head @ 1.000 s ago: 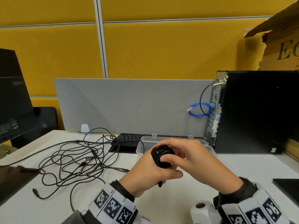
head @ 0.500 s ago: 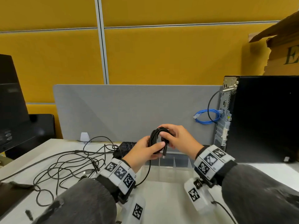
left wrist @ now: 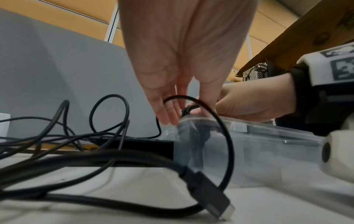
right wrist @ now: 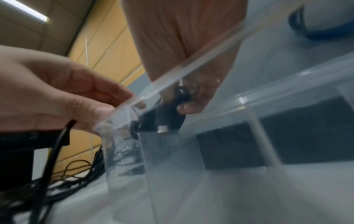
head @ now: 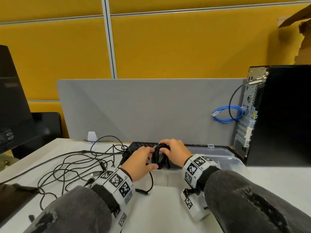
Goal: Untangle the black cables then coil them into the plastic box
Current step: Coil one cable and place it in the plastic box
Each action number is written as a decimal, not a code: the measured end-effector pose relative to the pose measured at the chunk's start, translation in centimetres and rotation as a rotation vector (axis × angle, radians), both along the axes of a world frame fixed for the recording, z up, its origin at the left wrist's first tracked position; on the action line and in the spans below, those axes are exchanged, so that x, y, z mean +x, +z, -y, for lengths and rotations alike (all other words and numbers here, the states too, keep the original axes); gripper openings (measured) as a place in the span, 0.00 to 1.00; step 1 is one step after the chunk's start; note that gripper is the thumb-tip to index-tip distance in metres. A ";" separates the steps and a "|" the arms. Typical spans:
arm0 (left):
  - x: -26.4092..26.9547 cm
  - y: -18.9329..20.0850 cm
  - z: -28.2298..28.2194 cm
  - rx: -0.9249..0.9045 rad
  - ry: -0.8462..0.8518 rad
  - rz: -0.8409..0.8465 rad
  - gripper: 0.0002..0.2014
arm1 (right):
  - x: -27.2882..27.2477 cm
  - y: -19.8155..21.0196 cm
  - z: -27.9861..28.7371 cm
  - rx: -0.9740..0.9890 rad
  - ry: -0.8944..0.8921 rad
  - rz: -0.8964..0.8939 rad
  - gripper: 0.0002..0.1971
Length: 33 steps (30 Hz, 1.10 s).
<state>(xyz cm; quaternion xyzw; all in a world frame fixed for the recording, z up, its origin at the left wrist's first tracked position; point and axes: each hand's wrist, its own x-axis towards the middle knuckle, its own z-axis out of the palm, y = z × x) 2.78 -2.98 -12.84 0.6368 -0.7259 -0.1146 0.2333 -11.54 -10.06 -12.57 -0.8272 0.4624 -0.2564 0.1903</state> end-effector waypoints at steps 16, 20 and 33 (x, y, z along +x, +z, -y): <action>0.2 -0.4 -0.3 0.017 -0.004 -0.092 0.24 | 0.1 -0.2 -1.0 0.012 -0.056 -0.021 0.15; 0.0 -0.3 -0.3 0.045 -0.048 0.072 0.17 | 0.4 -0.8 -1.2 0.016 0.072 -0.217 0.14; -0.2 -0.3 -1.1 0.158 -0.097 0.491 0.22 | 0.4 0.2 -1.5 -0.011 0.087 -0.496 0.17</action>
